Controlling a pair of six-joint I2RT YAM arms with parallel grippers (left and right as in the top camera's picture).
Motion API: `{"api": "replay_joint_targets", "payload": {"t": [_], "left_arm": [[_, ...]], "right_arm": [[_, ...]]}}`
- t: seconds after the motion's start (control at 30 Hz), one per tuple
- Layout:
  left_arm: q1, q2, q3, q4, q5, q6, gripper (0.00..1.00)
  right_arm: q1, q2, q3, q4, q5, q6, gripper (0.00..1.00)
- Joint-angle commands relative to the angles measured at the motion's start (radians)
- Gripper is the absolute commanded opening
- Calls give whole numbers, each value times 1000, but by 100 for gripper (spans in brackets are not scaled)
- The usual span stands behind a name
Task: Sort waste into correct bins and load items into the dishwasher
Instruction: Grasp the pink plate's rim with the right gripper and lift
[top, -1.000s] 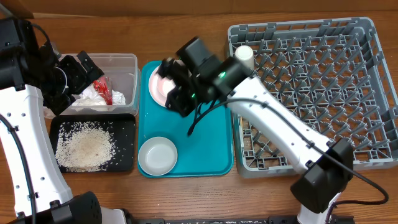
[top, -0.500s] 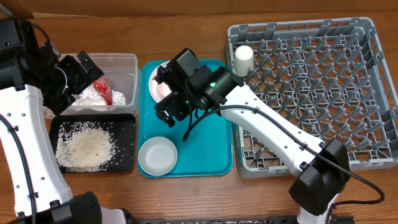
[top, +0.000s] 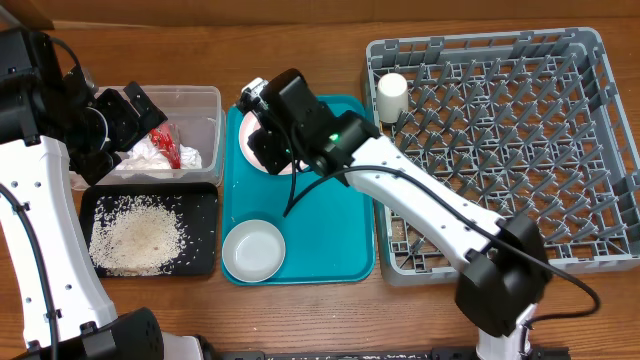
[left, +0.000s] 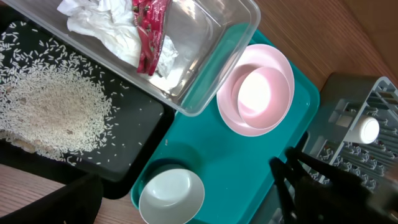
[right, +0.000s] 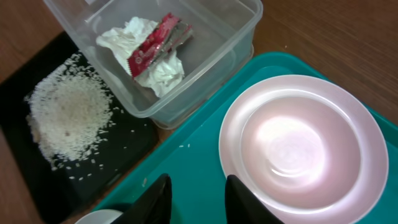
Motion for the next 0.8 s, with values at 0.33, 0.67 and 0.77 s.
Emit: {"api": "replay_joint_targets", "payload": {"t": [0.33,0.67,0.77], "left_arm": [[-1,-1,13,2,6,18,100],[-1,-1,13,2,6,18,100],[-1,-1,13,2,6,18,100]], "right_arm": [[-3,269,-23,220,49,0,38],[-8,283,-23,221,89,0,36],[-10,283,-23,209,89,0,29]]}}
